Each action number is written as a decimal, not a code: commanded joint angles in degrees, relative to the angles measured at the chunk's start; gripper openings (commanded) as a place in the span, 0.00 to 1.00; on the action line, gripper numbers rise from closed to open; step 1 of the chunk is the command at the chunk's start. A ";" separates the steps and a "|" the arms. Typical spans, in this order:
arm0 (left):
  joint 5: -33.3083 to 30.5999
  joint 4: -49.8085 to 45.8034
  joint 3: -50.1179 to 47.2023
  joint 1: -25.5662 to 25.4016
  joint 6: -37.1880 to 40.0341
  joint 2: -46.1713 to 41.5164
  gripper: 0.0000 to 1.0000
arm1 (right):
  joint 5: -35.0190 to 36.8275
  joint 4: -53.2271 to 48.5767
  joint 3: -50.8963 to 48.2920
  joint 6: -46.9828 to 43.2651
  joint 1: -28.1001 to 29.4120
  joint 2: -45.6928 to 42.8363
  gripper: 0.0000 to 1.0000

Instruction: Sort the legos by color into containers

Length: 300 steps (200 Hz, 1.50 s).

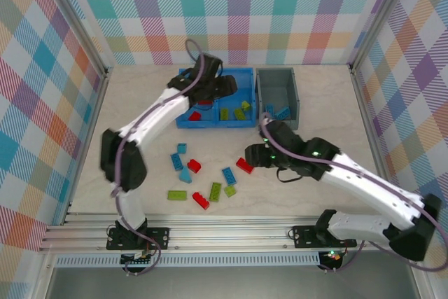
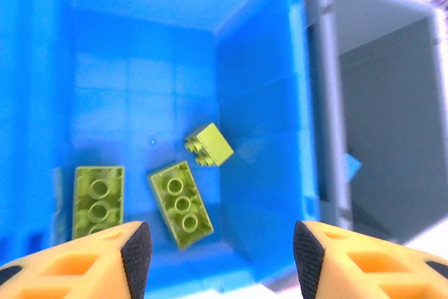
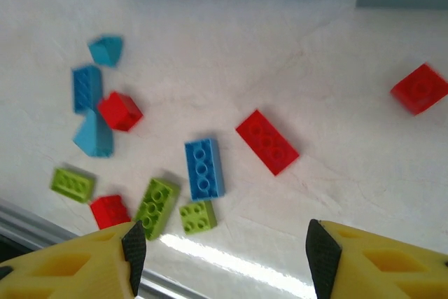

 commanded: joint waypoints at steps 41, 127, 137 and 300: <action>-4.42 -3.88 -36.95 -7.47 -5.71 -43.80 0.67 | -7.40 3.54 2.88 -0.72 5.71 23.60 0.72; -1.16 -15.28 -53.84 -8.39 -13.06 -74.28 0.70 | -6.83 6.46 9.66 -2.07 4.06 40.60 0.62; -1.01 -14.63 -53.87 -8.46 -13.10 -74.31 0.70 | -7.32 7.01 9.74 -2.21 3.53 41.12 0.58; 6.84 2.33 -43.20 -9.69 -8.39 -52.42 0.70 | -3.19 -1.34 16.86 -11.04 -20.43 21.87 0.31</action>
